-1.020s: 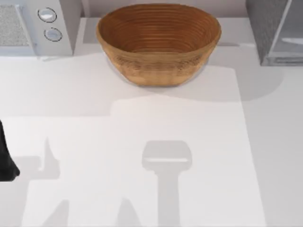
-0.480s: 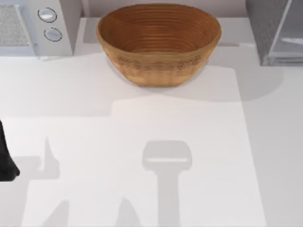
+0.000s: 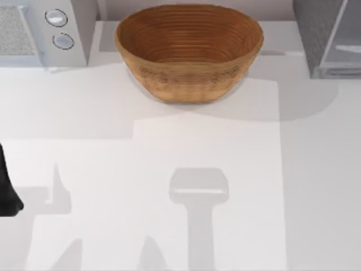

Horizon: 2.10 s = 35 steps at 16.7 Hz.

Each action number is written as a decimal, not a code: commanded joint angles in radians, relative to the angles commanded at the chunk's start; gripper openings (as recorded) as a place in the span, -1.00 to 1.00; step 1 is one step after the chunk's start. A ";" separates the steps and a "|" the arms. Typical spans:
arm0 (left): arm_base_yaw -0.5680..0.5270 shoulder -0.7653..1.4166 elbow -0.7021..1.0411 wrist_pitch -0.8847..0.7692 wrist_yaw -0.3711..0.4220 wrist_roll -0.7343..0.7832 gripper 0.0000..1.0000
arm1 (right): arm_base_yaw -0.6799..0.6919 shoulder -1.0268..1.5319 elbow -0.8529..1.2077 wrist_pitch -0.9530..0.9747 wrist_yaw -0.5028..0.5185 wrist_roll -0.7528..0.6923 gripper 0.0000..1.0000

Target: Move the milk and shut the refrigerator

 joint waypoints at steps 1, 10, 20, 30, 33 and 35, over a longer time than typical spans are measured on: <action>0.000 0.000 0.000 0.000 0.000 0.000 1.00 | 0.027 0.011 -0.011 0.021 0.013 0.025 1.00; 0.000 0.000 0.000 0.000 0.000 0.000 1.00 | 0.073 0.014 -0.036 0.049 0.042 0.065 1.00; 0.000 0.000 0.000 0.000 0.000 0.000 1.00 | 0.576 -0.106 -0.193 0.230 0.444 0.406 1.00; 0.000 0.000 0.000 0.000 0.000 0.000 1.00 | 0.956 -0.181 -0.314 0.359 0.752 0.657 1.00; 0.000 0.000 0.000 0.000 0.000 0.000 1.00 | 0.956 -0.181 -0.314 0.359 0.752 0.657 1.00; 0.000 0.000 0.000 0.000 0.000 0.000 1.00 | 0.944 -0.173 -0.314 0.356 0.756 0.653 1.00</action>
